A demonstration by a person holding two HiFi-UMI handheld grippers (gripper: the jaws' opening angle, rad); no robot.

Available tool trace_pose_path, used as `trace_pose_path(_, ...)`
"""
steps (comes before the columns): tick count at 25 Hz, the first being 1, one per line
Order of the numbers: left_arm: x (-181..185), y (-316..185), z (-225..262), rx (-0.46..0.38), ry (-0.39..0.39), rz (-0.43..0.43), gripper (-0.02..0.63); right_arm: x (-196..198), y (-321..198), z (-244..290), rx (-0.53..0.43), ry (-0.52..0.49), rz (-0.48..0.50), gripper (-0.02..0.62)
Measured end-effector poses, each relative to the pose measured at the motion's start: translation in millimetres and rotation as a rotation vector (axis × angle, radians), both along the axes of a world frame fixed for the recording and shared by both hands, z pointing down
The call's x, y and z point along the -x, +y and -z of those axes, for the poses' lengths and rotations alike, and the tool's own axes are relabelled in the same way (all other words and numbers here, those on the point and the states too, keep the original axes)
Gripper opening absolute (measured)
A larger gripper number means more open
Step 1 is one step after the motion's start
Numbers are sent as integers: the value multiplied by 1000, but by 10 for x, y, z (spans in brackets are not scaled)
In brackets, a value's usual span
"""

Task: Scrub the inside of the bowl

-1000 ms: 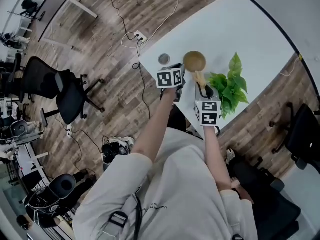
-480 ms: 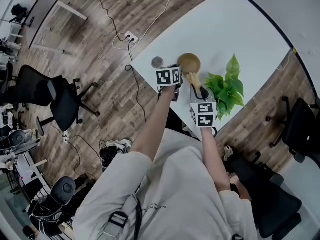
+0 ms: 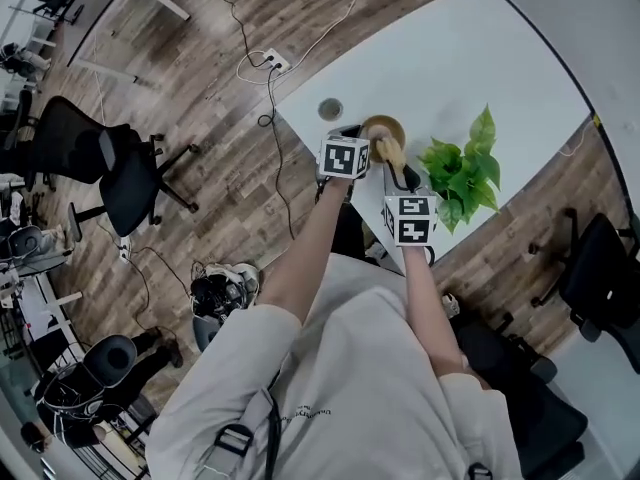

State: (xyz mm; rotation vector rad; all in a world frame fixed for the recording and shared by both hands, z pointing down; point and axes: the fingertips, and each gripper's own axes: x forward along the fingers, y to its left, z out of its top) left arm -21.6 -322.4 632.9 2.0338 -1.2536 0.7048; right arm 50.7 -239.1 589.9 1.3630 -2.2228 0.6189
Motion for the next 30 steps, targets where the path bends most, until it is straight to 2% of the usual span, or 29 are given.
trace_pose_path(8, 237, 521, 81, -30, -47, 26, 15, 333, 189, -176, 78, 13, 155, 107)
trace_pose_path(13, 332, 832, 231, -64, -90, 38, 15, 535, 239, -172, 113, -26, 205, 107)
trace_pose_path(20, 690, 1039, 452, -149, -169, 100, 15, 874, 352, -50, 71, -40, 267, 107)
trace_pose_path(30, 1004, 1210, 587, -219, -206, 153, 14, 1018, 430, -15, 24, 7, 314, 109)
